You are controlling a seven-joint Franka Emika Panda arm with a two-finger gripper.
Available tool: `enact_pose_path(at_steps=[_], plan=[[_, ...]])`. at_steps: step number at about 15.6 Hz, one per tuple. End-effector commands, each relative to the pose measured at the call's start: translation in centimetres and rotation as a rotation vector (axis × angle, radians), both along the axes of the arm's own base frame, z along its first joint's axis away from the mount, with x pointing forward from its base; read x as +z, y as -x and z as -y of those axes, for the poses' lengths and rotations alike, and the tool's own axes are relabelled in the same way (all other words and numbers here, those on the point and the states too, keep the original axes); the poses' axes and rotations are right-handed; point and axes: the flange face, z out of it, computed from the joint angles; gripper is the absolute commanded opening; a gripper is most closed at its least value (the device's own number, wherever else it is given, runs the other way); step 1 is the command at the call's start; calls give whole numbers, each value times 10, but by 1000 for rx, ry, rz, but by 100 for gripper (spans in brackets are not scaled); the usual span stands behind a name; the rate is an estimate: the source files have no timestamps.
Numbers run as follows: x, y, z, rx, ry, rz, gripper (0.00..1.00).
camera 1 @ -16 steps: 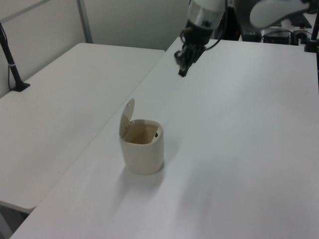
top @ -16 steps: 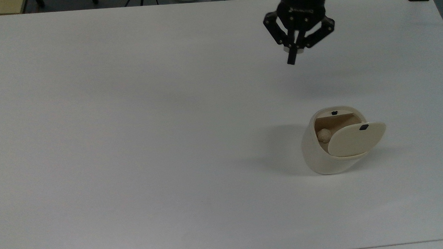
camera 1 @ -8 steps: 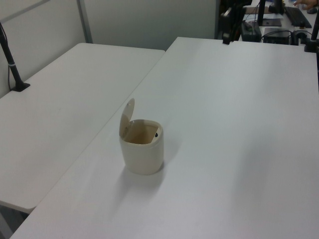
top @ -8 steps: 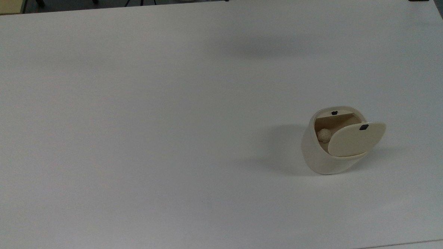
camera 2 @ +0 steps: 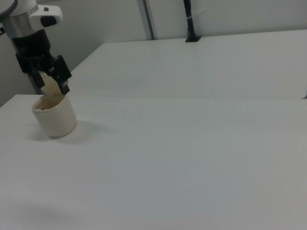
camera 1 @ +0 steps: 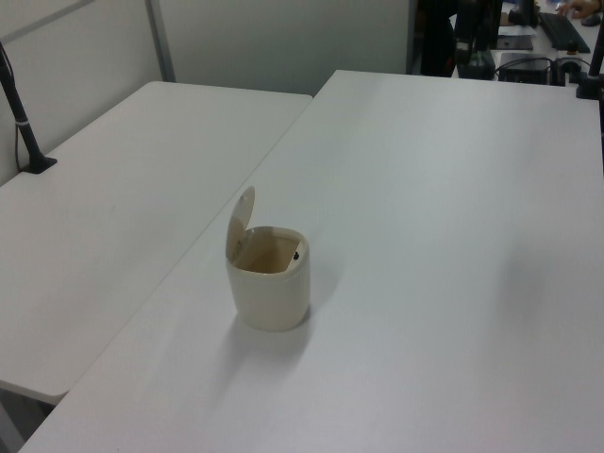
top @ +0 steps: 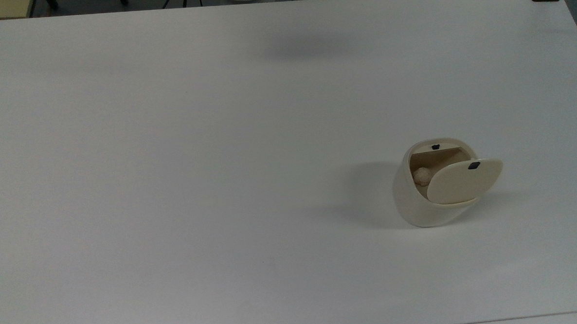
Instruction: Open the trash bin
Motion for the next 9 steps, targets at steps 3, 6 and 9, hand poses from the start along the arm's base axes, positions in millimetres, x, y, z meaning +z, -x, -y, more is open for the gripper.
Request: enact_pose_path(at_steps=[3, 6, 9], plan=[[-11, -23, 20, 88, 68, -13, 100], [-16, -32, 20, 82, 67, 7, 100], [-20, -34, 18, 88, 68, 1, 100]])
